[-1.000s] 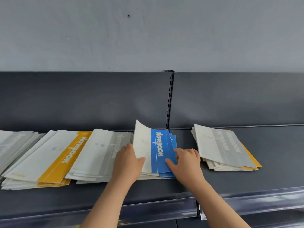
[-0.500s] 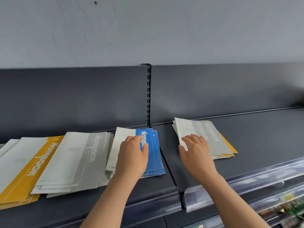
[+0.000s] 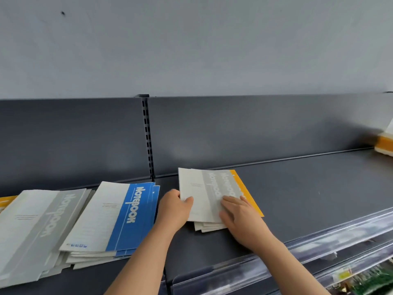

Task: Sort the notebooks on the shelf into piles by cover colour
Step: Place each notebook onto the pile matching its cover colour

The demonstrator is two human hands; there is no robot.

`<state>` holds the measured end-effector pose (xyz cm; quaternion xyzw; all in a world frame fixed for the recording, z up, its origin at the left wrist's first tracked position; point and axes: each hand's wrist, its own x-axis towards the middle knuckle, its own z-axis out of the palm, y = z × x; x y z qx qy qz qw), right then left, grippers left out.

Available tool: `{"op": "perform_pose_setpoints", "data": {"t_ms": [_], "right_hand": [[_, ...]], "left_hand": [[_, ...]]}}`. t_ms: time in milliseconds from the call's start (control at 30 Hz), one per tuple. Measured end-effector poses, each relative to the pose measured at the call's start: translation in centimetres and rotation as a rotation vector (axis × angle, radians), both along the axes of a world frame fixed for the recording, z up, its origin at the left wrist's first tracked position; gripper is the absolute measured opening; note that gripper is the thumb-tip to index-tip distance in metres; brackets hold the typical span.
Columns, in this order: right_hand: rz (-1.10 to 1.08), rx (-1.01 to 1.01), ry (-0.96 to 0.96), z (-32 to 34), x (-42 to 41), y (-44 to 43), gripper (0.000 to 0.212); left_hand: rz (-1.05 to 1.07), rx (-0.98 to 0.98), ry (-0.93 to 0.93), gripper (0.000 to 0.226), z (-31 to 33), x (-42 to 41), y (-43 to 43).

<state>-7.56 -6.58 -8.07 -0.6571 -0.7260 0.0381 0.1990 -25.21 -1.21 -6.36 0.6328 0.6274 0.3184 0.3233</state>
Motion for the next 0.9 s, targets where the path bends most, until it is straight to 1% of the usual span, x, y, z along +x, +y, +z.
{"op": "perform_pose_setpoints", "data": {"t_ms": [67, 100, 133, 233, 267, 333, 467, 567, 700, 733, 800, 833, 900], "right_hand": [[0.066, 0.013, 0.008, -0.2, 0.5, 0.1, 0.032], [0.061, 0.017, 0.021, -0.4, 1.0, 0.2, 0.033], [0.025, 0.031, 0.034, -0.6, 1.4, 0.3, 0.031], [-0.148, 0.1, 0.056, -0.9, 2.3, 0.5, 0.017], [-0.174, 0.086, 0.055, -0.9, 2.3, 0.5, 0.018], [-0.15, 0.055, 0.027, -1.2, 2.3, 0.6, 0.018], [-0.044, 0.073, 0.053, -1.6, 2.3, 1.0, 0.021], [-0.017, 0.094, 0.093, -1.6, 2.2, 1.1, 0.021], [-0.034, 0.085, 0.16, -0.6, 2.3, 0.8, 0.017], [-0.04, 0.078, 0.172, -0.2, 2.0, 0.8, 0.02], [-0.041, 0.047, 0.246, 0.7, 1.1, 0.7, 0.039], [-0.034, 0.045, 0.296, 1.1, 0.4, 0.7, 0.045], [-0.025, 0.058, 0.387, 1.5, -1.1, 1.0, 0.045]], "left_hand": [[0.046, -0.017, -0.047, 0.017, -0.2, 0.3, 0.2], [0.06, -0.017, -0.051, 0.017, -0.3, 0.5, 0.2], [0.07, -0.012, -0.049, 0.018, -0.4, 0.6, 0.2], [0.11, 0.009, -0.079, 0.015, -0.7, 1.0, 0.2], [0.125, 0.007, -0.097, 0.014, -0.7, 1.1, 0.1], [0.152, 0.004, -0.134, 0.015, -0.8, 1.3, 0.0], [0.156, -0.014, -0.155, 0.025, -0.7, 1.6, -0.5], [0.158, -0.001, -0.15, 0.034, -0.8, 1.6, -0.8], [0.156, 0.07, -0.262, 0.045, -0.4, 1.1, -1.8], [0.153, 0.095, -0.287, 0.043, -0.1, 0.9, -2.1], [0.152, 0.133, -0.344, 0.037, 0.5, 0.3, -2.7], [0.154, 0.148, -0.374, 0.035, 0.9, -0.2, -3.1], [0.177, 0.177, -0.419, 0.032, 1.6, -1.5, -3.7]]}}
